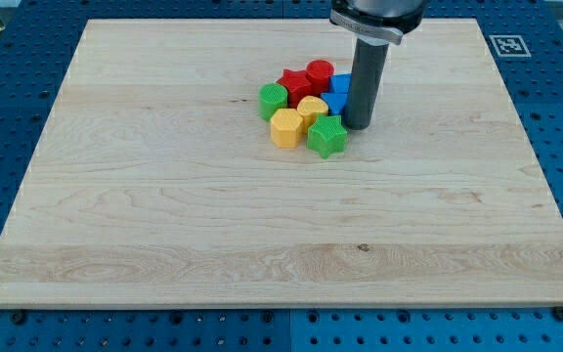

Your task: Push the green star down to the yellow blocks

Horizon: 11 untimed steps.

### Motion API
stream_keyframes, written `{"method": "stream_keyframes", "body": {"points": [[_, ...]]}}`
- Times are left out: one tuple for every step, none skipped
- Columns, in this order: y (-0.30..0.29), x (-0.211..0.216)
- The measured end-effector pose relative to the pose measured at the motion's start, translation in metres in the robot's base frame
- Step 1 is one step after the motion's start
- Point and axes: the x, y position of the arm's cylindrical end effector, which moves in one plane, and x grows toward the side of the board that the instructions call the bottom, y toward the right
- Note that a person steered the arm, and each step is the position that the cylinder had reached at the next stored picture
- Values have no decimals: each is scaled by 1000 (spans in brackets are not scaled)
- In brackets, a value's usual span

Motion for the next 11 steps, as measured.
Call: {"method": "stream_keyframes", "body": {"points": [[0,0],[0,0],[-1,0],[-5,12],[-5,30],[-5,41],[-5,23],[-13,15],[-47,48],[-48,63],[-49,81]]}}
